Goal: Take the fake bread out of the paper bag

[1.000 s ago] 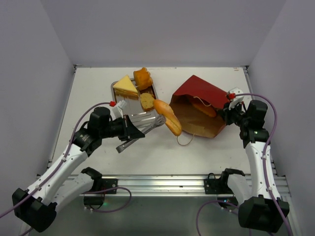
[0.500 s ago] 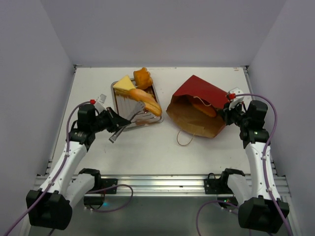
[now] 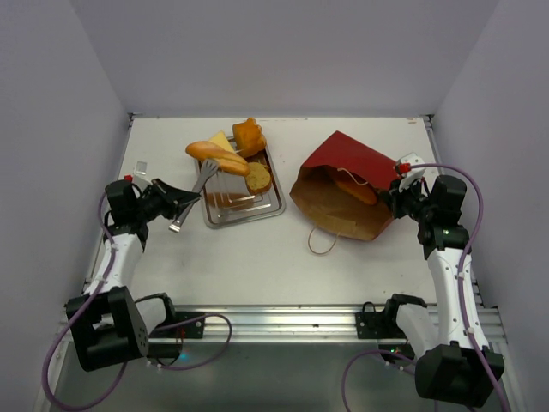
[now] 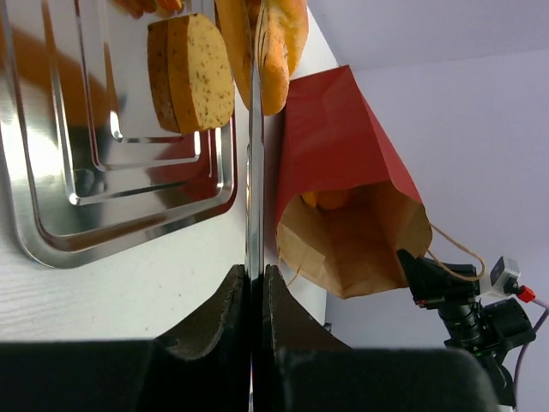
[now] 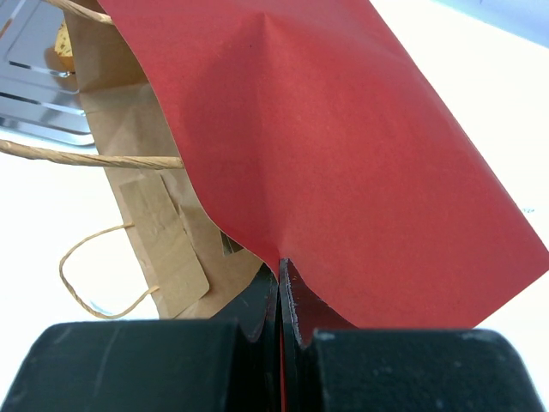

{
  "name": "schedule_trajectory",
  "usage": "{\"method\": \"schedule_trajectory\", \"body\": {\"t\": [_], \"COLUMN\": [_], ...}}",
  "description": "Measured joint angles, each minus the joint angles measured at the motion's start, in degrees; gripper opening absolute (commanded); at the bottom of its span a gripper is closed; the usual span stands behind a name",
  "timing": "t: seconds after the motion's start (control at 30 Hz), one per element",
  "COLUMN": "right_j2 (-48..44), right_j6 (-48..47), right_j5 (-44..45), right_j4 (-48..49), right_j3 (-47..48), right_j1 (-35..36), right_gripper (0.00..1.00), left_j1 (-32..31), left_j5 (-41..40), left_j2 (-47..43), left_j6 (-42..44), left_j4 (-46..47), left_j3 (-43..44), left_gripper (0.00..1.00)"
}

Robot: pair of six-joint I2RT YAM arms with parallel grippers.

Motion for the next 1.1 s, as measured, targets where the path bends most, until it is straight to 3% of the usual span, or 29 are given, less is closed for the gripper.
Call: {"method": "schedule_trajectory", "body": {"t": [0.37,0.87,1.1], "right_j2": [0.1,0.1,0.1], "right_j6": [0.0,0.0,0.0], "right_j5": [0.0,0.0,0.0], "right_j4": [0.0,0.0,0.0], "right_j3": [0.0,0.0,0.0], "right_j1": [0.0,0.0,0.0], "right_gripper": [0.00,0.00,0.00], "left_j1": [3.8,5.0,5.6], "left_j5": [6.4,6.6,7.0], "left_j2": [5.1,15.1,19.4], "left_j6": [3.5,6.2,7.6], "left_j4": [0.8,2.0,2.1], "left_j3": [-1.7,-1.3,0.5], "left_gripper": [0.00,0.00,0.12]}}
